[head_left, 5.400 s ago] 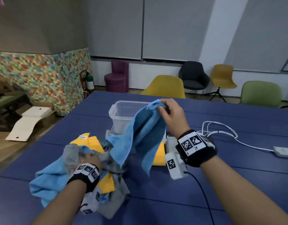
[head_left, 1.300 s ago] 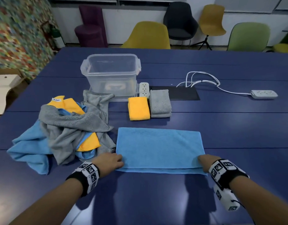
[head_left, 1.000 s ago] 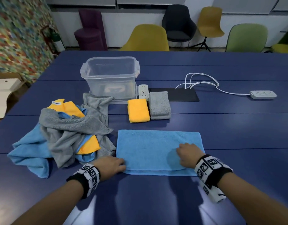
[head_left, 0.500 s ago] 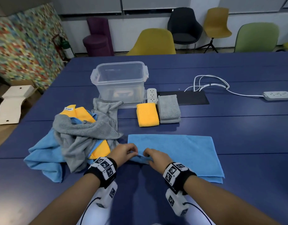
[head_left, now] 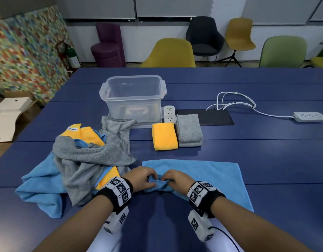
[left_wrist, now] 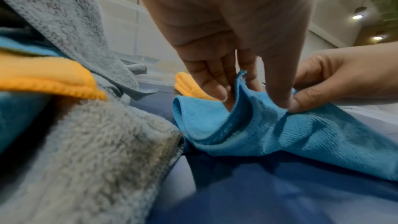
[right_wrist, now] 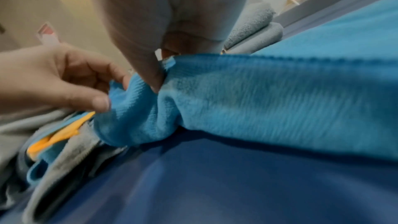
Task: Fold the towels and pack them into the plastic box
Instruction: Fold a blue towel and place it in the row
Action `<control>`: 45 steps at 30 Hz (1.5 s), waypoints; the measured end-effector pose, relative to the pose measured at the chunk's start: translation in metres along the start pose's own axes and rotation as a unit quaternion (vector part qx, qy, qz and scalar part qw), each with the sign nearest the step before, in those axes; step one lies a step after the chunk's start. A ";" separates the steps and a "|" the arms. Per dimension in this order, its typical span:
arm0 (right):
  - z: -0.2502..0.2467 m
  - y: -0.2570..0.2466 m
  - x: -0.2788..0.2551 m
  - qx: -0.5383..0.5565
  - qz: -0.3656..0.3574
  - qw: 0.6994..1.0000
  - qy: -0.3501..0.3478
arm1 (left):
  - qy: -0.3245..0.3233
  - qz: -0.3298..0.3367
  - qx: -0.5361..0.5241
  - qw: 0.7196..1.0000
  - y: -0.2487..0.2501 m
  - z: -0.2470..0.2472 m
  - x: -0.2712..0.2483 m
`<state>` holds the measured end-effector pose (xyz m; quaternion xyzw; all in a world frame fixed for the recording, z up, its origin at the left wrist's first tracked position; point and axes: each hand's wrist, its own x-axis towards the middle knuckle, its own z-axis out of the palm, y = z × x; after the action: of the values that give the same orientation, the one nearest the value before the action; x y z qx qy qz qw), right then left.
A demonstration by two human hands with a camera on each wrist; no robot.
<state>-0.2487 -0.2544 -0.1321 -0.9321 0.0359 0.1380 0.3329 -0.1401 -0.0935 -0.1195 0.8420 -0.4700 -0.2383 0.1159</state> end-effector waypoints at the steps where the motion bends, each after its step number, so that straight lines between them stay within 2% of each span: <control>1: -0.001 0.000 0.001 0.009 0.004 1.000 0.006 | -0.007 0.007 -0.004 1.000 0.000 0.001 0.002; 3: -0.003 0.000 0.004 0.031 0.012 0.999 0.014 | 0.013 0.007 -0.023 1.000 -0.001 0.002 0.004; 6: -0.005 0.002 0.003 0.031 0.029 0.999 -0.014 | 0.062 -0.011 -0.043 0.997 -0.003 -0.003 0.006; 10: -0.015 0.013 -0.005 0.027 0.053 0.998 -0.037 | 0.074 -0.018 0.037 0.996 -0.006 -0.015 0.006; 15: -0.034 0.038 -0.027 -0.104 0.076 0.983 -0.127 | 0.085 -0.060 0.061 0.993 -0.024 -0.021 0.008; 20: -0.066 0.064 -0.046 -0.194 0.129 0.966 -0.110 | 0.095 -0.121 0.130 0.979 -0.035 -0.025 0.008; 26: -0.111 0.073 -0.060 -0.131 0.174 0.976 -0.012 | 0.101 -0.214 0.160 0.958 -0.045 -0.041 0.007; 34: -0.134 0.075 -0.062 -0.029 0.093 0.991 0.089 | 0.129 -0.254 0.096 0.954 -0.046 -0.050 0.007; 39: -0.147 0.087 -0.059 0.111 0.075 0.972 0.193 | 0.168 -0.262 0.073 0.948 -0.048 -0.056 0.003; 45: -0.159 0.091 -0.051 0.129 0.111 0.954 0.245 | 0.236 -0.259 0.002 0.937 -0.043 -0.072 0.011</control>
<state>-0.2749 -0.4265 -0.0556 -0.8763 0.2371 -0.0648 0.4143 -0.0671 -0.0817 -0.0791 0.9668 -0.1952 -0.0535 0.1562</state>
